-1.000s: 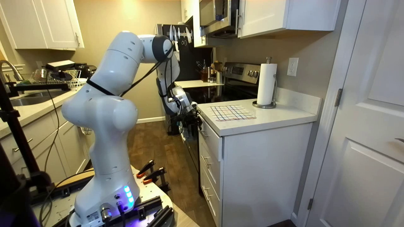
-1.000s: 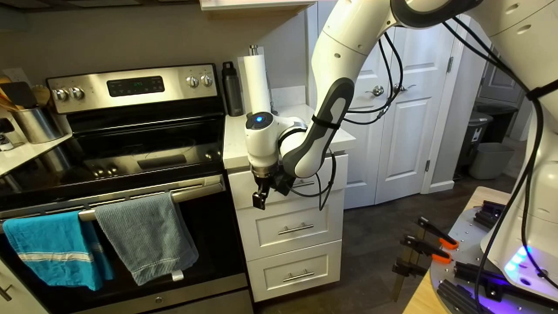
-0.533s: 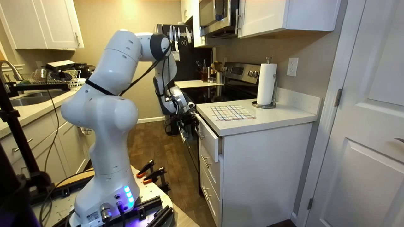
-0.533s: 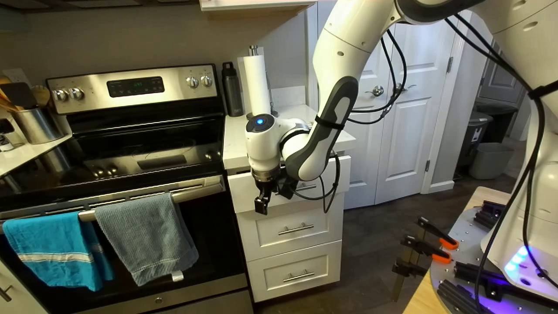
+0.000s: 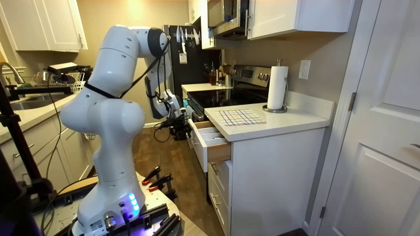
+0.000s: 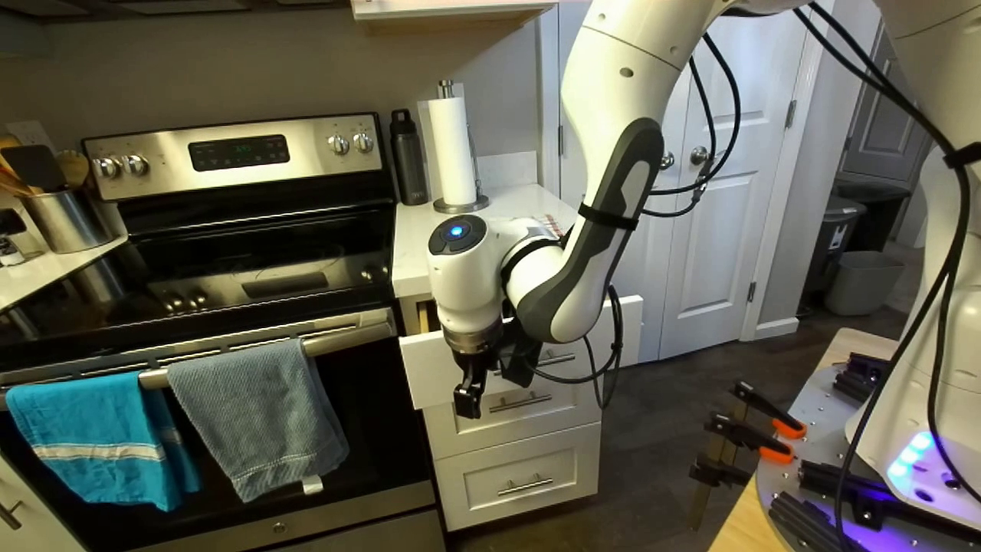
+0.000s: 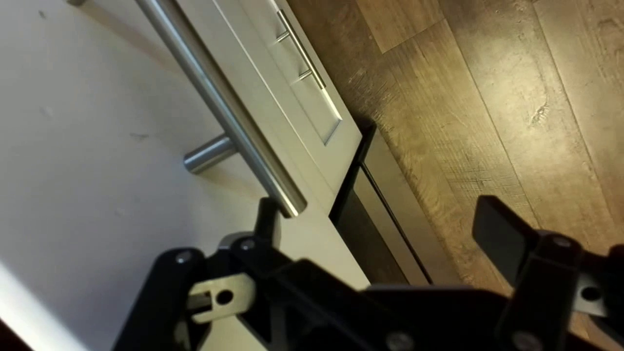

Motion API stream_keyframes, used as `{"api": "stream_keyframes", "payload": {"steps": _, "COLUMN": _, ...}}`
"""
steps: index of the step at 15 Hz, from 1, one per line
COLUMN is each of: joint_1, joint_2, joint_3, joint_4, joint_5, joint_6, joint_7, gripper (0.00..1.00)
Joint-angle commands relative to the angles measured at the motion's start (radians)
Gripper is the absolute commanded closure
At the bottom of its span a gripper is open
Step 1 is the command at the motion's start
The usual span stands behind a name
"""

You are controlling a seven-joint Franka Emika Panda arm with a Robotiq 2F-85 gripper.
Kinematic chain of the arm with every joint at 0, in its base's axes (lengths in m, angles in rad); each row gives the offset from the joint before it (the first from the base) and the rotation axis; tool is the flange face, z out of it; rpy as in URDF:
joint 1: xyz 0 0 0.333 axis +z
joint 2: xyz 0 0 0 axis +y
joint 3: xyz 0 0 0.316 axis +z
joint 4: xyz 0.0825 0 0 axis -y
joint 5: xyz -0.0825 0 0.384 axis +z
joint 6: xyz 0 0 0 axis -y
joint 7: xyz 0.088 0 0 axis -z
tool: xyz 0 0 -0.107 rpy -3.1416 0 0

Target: Open the topmost drawer

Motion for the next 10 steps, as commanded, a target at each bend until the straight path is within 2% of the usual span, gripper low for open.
{"api": "stream_keyframes", "payload": {"steps": 1, "joint_1": 0.001, "joint_2": 0.019, "joint_3": 0.06, "joint_4": -0.047, "joint_5": 0.078, "joint_6": 0.041, "joint_7": 0.01, "gripper": 0.0}}
{"api": "stream_keyframes", "payload": {"steps": 10, "joint_1": 0.023, "joint_2": 0.002, "joint_3": 0.067, "joint_4": -0.053, "joint_5": 0.058, "joint_6": 0.04, "joint_7": 0.07, "gripper": 0.0}}
